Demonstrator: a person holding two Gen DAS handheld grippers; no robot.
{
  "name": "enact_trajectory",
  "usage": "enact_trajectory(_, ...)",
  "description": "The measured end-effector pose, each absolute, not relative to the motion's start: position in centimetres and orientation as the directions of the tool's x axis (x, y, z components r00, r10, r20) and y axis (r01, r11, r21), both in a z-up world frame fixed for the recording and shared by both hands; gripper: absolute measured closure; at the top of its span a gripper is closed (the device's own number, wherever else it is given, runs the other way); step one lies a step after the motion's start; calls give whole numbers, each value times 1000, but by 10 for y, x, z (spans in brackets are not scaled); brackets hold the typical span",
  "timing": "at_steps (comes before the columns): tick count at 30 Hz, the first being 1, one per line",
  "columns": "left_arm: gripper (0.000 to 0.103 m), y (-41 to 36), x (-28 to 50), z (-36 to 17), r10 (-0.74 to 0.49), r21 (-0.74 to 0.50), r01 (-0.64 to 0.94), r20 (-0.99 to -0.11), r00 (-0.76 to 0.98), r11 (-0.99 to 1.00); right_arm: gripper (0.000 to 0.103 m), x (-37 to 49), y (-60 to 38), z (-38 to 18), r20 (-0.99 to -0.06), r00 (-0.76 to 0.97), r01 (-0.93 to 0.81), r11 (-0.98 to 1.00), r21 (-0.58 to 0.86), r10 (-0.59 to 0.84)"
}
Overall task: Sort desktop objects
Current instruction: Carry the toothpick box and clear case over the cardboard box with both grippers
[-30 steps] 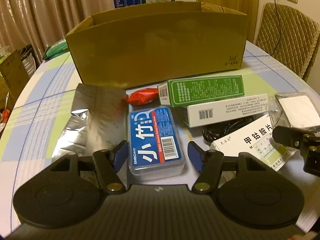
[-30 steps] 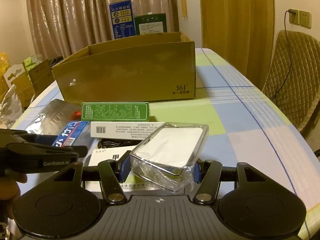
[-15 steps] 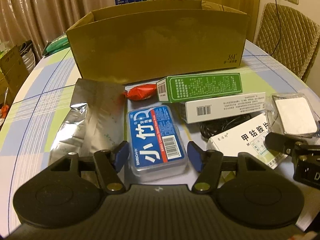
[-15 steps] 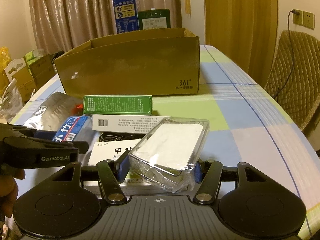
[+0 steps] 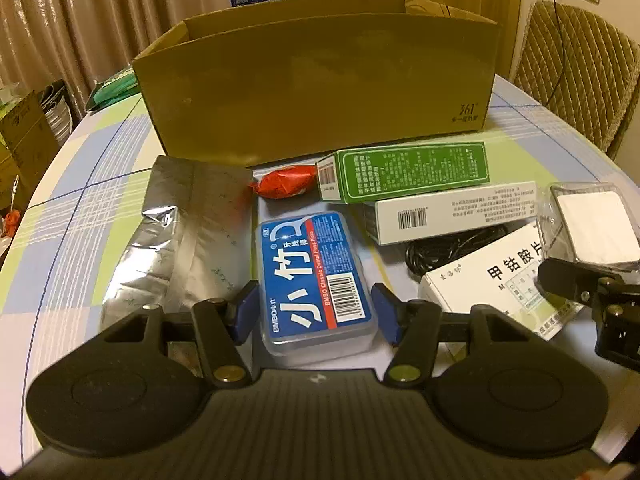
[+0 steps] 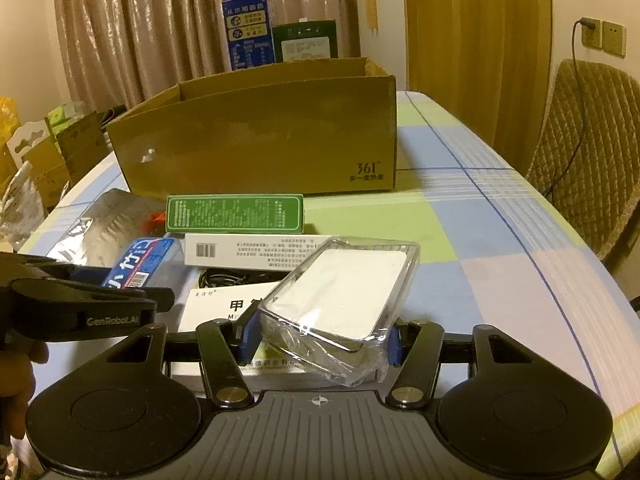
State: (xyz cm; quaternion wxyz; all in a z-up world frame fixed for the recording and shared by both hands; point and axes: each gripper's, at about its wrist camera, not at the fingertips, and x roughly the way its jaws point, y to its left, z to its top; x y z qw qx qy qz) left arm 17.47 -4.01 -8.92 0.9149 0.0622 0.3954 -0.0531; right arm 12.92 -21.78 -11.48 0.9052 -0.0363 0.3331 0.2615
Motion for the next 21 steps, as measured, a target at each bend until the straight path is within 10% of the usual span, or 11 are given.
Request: enact_trajectory(21,48,-25,156,-21,-114,-21,131,-640,760,991,49,121,-214,-67,-510,703,-532,842,87,496)
